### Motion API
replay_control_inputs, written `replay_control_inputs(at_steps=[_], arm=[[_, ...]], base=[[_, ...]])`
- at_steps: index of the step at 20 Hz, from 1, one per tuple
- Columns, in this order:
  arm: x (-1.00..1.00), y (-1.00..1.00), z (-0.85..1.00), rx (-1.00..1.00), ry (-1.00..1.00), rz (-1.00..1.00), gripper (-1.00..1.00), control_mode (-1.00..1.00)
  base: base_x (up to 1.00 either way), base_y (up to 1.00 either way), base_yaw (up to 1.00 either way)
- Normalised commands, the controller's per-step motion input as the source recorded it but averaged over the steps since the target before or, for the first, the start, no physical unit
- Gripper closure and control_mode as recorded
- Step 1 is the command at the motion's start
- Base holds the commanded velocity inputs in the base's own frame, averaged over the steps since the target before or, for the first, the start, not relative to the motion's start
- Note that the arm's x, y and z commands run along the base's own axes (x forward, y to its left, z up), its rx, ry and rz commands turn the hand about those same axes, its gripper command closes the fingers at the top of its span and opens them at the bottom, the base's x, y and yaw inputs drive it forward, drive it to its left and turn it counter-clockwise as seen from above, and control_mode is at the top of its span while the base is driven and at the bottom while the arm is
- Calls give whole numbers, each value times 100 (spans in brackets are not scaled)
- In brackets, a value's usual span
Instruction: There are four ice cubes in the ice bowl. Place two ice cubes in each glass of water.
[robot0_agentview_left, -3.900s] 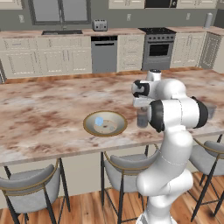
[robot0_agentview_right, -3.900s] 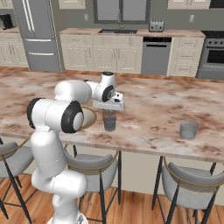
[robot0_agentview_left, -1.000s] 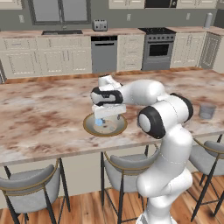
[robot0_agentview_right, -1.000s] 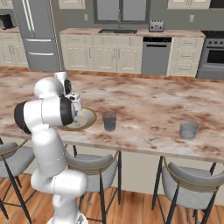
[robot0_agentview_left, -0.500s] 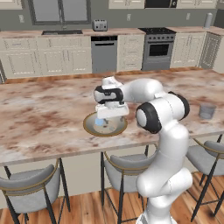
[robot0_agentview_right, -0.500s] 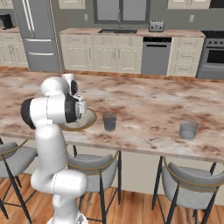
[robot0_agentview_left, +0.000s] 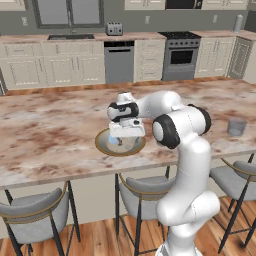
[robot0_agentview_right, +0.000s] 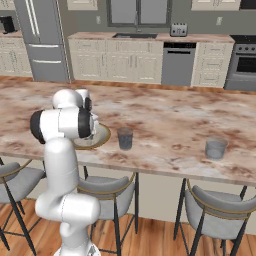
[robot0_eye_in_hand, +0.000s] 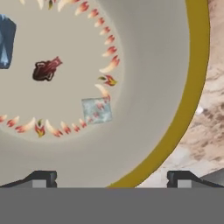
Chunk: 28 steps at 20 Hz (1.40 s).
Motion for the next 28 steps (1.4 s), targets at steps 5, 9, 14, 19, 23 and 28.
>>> replay_control_inputs(at_steps=[5, 9, 14, 19, 23, 28], arm=[[14, 0, -8, -5, -13, 0, -100, -100], [4, 0, -9, -4, -8, 0, -100, -100], [0, 0, -26, 0, -1, 0, -100, -100], [2, 0, -16, 0, 0, 0, -100, -100], [9, 0, -2, -2, 0, 0, -100, -100], [19, 0, -6, -2, 0, 0, -100, -100]], base=[[0, 0, 0], [0, 0, 0], [0, 0, 0], [0, 0, 0], [0, 0, 0], [0, 0, 0]])
